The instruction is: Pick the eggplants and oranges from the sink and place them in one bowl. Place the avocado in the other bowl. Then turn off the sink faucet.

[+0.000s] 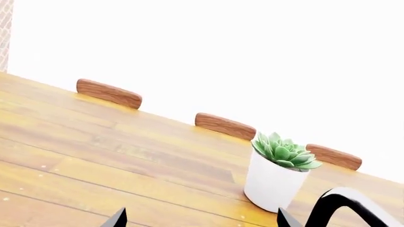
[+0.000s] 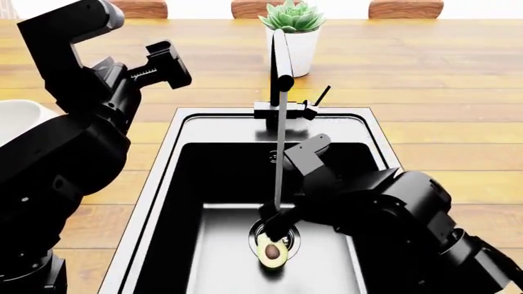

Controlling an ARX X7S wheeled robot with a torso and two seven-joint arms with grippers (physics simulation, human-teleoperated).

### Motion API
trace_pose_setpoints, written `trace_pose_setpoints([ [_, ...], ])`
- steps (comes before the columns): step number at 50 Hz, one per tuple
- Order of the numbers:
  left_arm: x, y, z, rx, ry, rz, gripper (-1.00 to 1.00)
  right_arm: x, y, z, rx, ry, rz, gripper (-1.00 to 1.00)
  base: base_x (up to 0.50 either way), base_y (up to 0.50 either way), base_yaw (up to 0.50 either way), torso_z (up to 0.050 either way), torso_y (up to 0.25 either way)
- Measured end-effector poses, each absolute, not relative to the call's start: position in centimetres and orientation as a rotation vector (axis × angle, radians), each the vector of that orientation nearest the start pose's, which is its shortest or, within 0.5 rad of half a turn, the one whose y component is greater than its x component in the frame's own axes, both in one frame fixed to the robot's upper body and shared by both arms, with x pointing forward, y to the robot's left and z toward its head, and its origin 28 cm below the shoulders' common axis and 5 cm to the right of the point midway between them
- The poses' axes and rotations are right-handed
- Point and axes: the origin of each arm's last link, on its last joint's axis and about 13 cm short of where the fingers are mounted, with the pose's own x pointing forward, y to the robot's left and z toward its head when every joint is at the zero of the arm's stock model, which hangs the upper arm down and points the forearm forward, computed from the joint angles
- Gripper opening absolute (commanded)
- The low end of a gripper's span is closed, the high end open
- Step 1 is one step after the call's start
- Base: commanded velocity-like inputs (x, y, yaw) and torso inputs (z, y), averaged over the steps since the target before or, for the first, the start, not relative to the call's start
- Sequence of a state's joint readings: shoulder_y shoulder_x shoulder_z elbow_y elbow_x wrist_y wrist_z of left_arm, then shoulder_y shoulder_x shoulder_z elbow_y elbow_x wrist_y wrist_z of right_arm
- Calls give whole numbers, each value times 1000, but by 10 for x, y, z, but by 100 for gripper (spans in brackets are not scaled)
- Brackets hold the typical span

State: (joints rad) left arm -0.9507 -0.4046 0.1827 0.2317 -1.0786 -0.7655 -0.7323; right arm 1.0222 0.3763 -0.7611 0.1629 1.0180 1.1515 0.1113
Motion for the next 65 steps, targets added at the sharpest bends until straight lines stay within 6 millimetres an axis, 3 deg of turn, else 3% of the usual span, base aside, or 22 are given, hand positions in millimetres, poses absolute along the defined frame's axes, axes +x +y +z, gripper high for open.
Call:
trace_pose_setpoints([
  [22,299,217,275,-290,-130,3,100,330,-72,141,-194,815,645,100,0,0,0,0,0],
  [65,300,216,272,-286,-124,-8,100,345,-63,80,-123,954,688,100,0,0,0,0,0],
])
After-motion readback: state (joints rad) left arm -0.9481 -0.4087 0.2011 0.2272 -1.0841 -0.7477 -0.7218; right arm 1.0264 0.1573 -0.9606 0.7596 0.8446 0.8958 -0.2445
